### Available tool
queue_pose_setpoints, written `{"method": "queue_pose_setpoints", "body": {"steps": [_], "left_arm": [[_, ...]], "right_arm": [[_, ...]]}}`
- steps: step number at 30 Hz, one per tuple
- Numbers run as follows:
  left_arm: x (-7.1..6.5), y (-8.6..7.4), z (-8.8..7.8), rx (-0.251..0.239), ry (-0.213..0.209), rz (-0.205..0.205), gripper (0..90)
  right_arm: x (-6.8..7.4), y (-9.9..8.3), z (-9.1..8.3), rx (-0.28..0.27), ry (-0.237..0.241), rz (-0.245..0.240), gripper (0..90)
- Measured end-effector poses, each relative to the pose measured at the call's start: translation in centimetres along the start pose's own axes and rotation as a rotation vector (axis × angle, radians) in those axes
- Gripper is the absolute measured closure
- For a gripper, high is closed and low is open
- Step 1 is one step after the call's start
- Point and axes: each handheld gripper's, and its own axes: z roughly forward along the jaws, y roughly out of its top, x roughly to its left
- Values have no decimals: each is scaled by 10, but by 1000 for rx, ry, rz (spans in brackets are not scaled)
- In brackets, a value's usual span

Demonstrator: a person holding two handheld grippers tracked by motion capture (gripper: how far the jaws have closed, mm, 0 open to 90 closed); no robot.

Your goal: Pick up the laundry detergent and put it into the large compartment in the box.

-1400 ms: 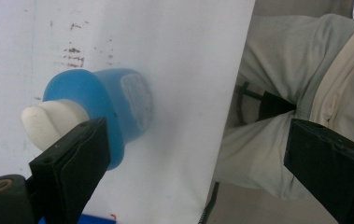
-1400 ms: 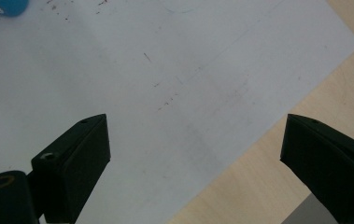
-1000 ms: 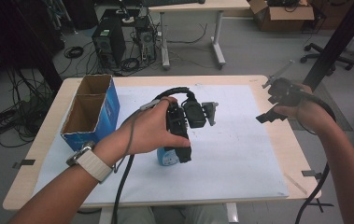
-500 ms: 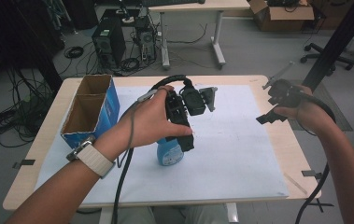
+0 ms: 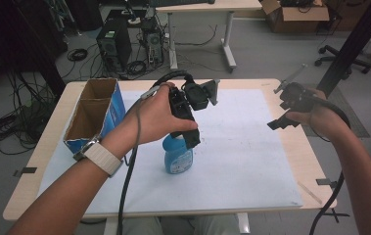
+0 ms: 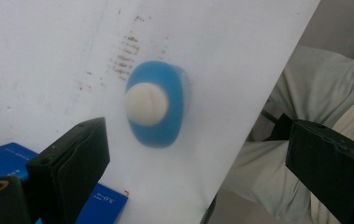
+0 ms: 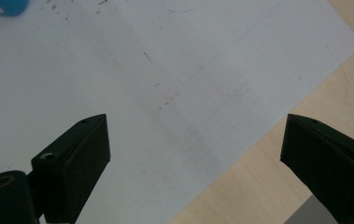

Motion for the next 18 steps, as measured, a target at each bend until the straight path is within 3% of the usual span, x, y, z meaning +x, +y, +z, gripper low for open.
{"method": "queue_pose_setpoints", "body": {"steps": [18], "left_arm": [[20,-6,28,-20,-27,-21,64]], "right_arm": [[0,2,3,2,1,-1,81]]}}
